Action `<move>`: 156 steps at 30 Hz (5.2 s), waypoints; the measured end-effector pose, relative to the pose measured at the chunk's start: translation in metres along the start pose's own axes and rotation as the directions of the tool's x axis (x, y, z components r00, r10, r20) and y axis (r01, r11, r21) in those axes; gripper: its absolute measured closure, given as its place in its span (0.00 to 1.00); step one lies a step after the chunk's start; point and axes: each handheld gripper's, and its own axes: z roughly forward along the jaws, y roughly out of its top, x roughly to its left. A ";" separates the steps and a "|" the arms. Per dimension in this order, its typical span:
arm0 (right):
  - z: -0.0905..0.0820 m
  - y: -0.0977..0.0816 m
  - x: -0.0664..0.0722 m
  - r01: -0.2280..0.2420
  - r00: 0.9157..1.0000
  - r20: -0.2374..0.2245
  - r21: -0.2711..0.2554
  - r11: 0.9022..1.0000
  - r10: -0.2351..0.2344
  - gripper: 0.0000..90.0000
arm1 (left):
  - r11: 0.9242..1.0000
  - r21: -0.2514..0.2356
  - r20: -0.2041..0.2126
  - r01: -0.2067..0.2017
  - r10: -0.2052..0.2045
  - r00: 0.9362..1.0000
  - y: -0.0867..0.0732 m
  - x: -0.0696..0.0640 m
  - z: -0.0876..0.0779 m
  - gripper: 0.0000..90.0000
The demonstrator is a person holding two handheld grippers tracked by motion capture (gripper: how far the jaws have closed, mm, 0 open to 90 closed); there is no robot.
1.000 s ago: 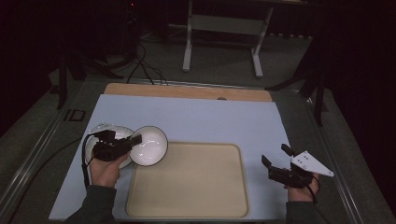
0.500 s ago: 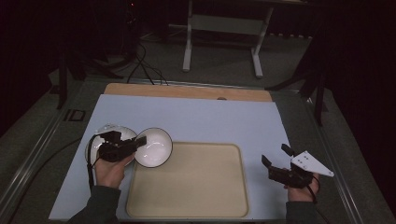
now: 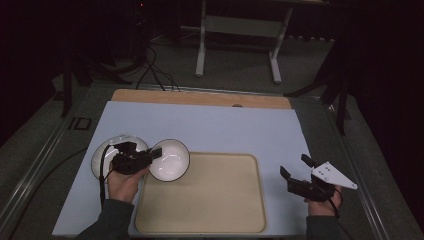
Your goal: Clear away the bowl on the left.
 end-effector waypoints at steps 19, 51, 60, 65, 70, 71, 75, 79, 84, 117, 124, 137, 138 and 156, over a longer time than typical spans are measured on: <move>0.000 0.000 0.000 0.001 1.000 -0.001 0.000 1.000 -0.001 0.17 | 0.998 0.044 0.017 -0.035 0.034 0.999 -0.005 -0.014 0.015 0.88; 0.000 0.000 0.000 0.002 1.000 -0.003 0.000 1.000 -0.002 0.17 | 0.989 0.115 0.037 -0.088 0.085 0.996 -0.018 -0.038 0.046 0.88; 0.000 0.000 0.000 0.003 1.000 -0.004 0.001 1.000 -0.003 0.17 | 0.986 0.135 0.041 -0.101 0.096 0.995 -0.022 -0.043 0.053 0.88; 0.000 0.000 0.000 0.003 1.000 -0.004 0.002 1.000 -0.003 0.17 | 0.983 0.149 0.039 -0.109 0.104 0.994 -0.026 -0.045 0.059 0.88; 0.000 0.000 0.000 0.003 1.000 -0.005 0.001 1.000 -0.003 0.17 | 0.980 0.162 0.035 -0.112 0.108 0.994 -0.029 -0.047 0.064 0.88; 0.000 0.000 0.000 0.004 1.000 -0.005 0.002 1.000 -0.004 0.17 | 0.979 0.168 0.033 -0.118 0.114 0.993 -0.030 -0.048 0.066 0.88; 0.000 0.000 0.000 0.002 1.000 -0.004 0.001 1.000 -0.002 0.17 | 0.977 0.178 0.031 -0.120 0.116 0.993 -0.033 -0.049 0.069 0.88; 0.000 0.000 0.000 0.003 1.000 -0.005 0.001 1.000 -0.003 0.17 | 0.976 0.185 0.023 -0.118 0.115 0.993 -0.037 -0.049 0.074 0.88; 0.000 0.000 0.000 0.001 1.000 -0.005 0.000 1.000 -0.001 0.17 | 0.974 0.198 0.021 -0.113 0.111 0.994 -0.039 -0.049 0.078 0.88; -0.001 0.000 0.000 0.000 1.000 -0.004 -0.002 1.000 0.000 0.17 | 0.970 0.109 -0.165 -0.218 0.234 0.958 -0.034 -0.050 0.060 0.61; -0.001 0.000 0.000 0.001 1.000 -0.004 -0.003 1.000 -0.001 0.17 | 0.975 0.045 -0.202 -0.219 0.224 0.953 -0.024 -0.042 0.038 0.56; -0.001 0.000 0.000 -0.002 1.000 -0.003 -0.005 1.000 0.002 0.17 | 0.978 -0.037 -0.202 -0.207 0.196 0.960 -0.013 -0.015 0.001 0.49; -0.001 0.000 0.000 -0.002 1.000 -0.003 -0.004 1.000 0.002 0.17 | 0.976 -0.046 -0.211 -0.214 0.200 0.957 -0.013 -0.013 -0.003 0.48; -0.003 -0.001 -0.003 -0.020 1.000 0.010 -0.007 1.000 0.020 0.17 | 0.952 -0.201 -0.326 -0.231 0.158 0.932 -0.038 0.040 -0.078 0.43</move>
